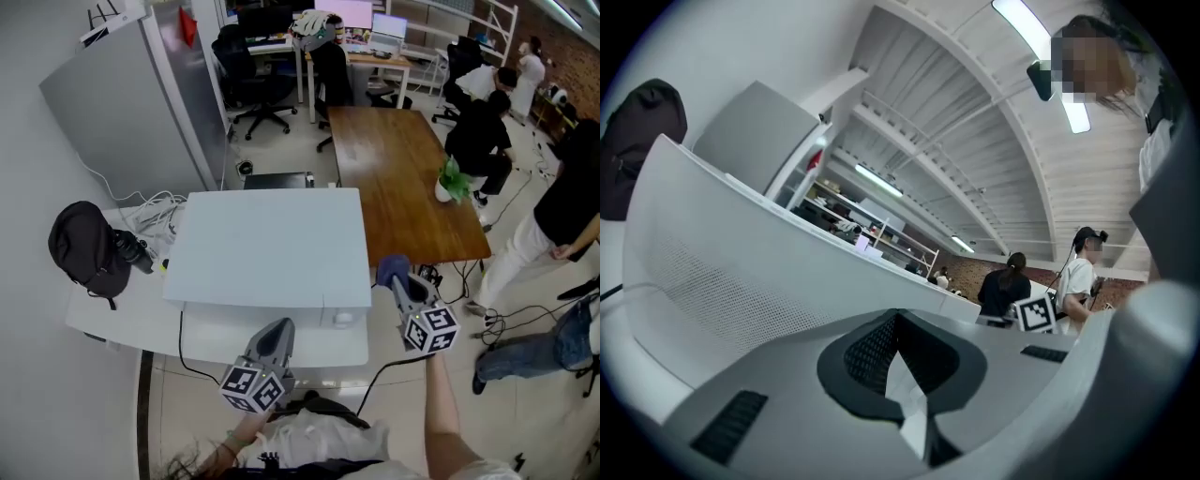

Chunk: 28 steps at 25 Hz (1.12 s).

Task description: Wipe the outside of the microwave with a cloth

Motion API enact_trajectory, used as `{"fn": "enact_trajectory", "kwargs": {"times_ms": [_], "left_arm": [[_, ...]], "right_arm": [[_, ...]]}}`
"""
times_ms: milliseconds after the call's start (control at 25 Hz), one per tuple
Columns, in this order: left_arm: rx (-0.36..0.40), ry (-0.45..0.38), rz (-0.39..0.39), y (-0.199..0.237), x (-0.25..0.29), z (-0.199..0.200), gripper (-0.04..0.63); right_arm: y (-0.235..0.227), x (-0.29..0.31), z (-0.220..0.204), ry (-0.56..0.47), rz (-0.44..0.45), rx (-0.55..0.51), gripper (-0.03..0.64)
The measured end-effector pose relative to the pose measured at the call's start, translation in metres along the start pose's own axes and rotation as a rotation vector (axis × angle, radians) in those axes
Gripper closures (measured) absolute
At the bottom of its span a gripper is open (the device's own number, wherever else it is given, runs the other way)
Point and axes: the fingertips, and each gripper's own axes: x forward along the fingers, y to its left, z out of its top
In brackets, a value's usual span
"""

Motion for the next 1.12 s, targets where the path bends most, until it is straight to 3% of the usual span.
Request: {"fn": "enact_trajectory", "kwargs": {"times_ms": [120, 320, 480, 600, 800, 1120], "left_arm": [[0.018, 0.015, -0.008, -0.006, -0.003, -0.004, 0.604], [0.092, 0.037, -0.043, -0.024, -0.006, -0.009, 0.604], [0.159, 0.077, -0.12, -0.049, 0.003, -0.02, 0.604], [0.203, 0.094, -0.177, -0.068, 0.007, -0.023, 0.604], [0.205, 0.109, -0.18, -0.068, 0.003, -0.032, 0.604], [0.149, 0.096, -0.152, -0.054, 0.004, -0.03, 0.604]], "right_arm": [[-0.037, 0.05, 0.029, -0.026, -0.047, -0.059, 0.546], [-0.077, 0.137, 0.044, 0.018, -0.093, -0.065, 0.546], [-0.083, 0.187, 0.03, 0.102, -0.099, -0.095, 0.546], [-0.071, 0.209, 0.016, 0.156, -0.043, -0.087, 0.545], [-0.047, 0.202, 0.001, 0.181, 0.062, -0.035, 0.546], [0.008, 0.101, -0.076, 0.253, 0.177, -0.001, 0.546]]}}
